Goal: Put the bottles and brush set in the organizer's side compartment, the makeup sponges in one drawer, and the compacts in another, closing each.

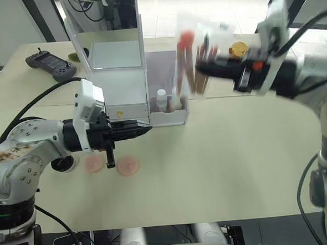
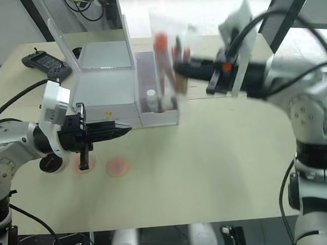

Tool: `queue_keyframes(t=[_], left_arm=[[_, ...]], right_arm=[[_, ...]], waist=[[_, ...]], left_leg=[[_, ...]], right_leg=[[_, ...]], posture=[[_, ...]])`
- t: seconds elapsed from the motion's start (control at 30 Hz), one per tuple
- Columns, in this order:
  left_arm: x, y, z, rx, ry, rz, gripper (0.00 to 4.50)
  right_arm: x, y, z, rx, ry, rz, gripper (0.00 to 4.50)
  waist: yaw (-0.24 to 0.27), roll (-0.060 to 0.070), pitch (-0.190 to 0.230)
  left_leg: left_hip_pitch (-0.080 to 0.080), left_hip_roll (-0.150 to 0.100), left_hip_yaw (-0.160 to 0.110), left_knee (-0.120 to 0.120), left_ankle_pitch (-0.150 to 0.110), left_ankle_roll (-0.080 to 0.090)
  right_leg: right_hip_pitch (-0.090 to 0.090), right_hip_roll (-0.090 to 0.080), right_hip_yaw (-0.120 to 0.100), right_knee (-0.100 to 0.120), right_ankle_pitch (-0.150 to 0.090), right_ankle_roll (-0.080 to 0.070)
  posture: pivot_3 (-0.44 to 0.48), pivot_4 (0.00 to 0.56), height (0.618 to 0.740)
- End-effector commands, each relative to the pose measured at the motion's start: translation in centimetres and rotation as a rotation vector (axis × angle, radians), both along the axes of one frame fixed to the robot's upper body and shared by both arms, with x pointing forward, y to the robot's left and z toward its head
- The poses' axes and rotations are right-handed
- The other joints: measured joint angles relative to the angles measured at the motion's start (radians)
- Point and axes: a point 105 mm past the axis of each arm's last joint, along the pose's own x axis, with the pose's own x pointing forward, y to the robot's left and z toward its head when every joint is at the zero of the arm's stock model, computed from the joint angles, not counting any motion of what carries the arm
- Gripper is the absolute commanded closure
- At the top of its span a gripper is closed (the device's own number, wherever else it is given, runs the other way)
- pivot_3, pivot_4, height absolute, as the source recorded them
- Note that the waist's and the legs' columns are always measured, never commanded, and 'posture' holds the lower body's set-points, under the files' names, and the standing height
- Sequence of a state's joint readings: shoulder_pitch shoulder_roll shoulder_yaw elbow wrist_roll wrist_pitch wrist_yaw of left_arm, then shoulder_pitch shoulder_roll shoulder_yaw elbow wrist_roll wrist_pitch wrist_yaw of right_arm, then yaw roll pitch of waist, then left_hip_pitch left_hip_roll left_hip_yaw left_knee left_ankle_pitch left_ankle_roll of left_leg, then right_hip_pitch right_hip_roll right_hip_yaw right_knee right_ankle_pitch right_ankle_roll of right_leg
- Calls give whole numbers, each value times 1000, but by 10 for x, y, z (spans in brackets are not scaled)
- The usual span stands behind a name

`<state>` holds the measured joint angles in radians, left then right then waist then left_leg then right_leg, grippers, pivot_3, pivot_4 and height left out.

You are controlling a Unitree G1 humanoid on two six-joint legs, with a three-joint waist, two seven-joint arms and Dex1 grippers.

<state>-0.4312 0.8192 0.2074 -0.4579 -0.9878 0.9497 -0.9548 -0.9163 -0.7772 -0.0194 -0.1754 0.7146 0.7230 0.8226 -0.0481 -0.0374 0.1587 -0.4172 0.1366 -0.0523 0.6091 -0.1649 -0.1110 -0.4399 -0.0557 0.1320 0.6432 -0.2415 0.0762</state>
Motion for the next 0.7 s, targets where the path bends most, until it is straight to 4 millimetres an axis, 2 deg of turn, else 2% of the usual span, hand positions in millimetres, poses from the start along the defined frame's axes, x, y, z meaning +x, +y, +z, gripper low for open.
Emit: queue_keyframes(t=[0.03, 0.23, 0.33, 0.43, 0.7], left_arm=[[-2, 8, 15, -83, 38, 3, 4500], [8, 19, 34, -180, -35, 148, 4500], [5, 22, 27, -143, -52, 205, 4500], [0, 22, 23, -137, -56, 238, 4500], [-5, 29, 20, -108, -72, 325, 4500]], right_arm=[[27, 0, 6, -74, -115, 21, 4491], [74, 7, 13, -37, -122, 53, 4491], [89, 17, 9, -12, -98, 79, 4491], [97, 27, -3, -21, -70, 97, 4491], [103, 53, -36, -44, -13, 141, 4491]], waist=[[-4, 0, 0], [-14, 2, 11], [-20, 3, 12], [-22, 3, 12], [-22, 5, 13]], left_leg=[[0, 0, 0, -1, 0, 0], [-3, 0, -1, -2, 0, 0], [-4, 0, -2, -3, 0, 0], [-4, 0, -3, -4, 0, 0], [-4, 0, -4, -2, 1, -2]], right_leg=[[0, 0, 0, 0, 0, 0], [-1, 0, -1, 1, 4, 7], [-2, 0, -2, 2, 7, 2], [-3, 0, -4, 2, 7, 1], [-2, 0, -5, 4, 6, 2]], posture=[[0, 150, 705], [0, 150, 705], [0, 150, 705], [0, 150, 705], [0, 150, 705]])
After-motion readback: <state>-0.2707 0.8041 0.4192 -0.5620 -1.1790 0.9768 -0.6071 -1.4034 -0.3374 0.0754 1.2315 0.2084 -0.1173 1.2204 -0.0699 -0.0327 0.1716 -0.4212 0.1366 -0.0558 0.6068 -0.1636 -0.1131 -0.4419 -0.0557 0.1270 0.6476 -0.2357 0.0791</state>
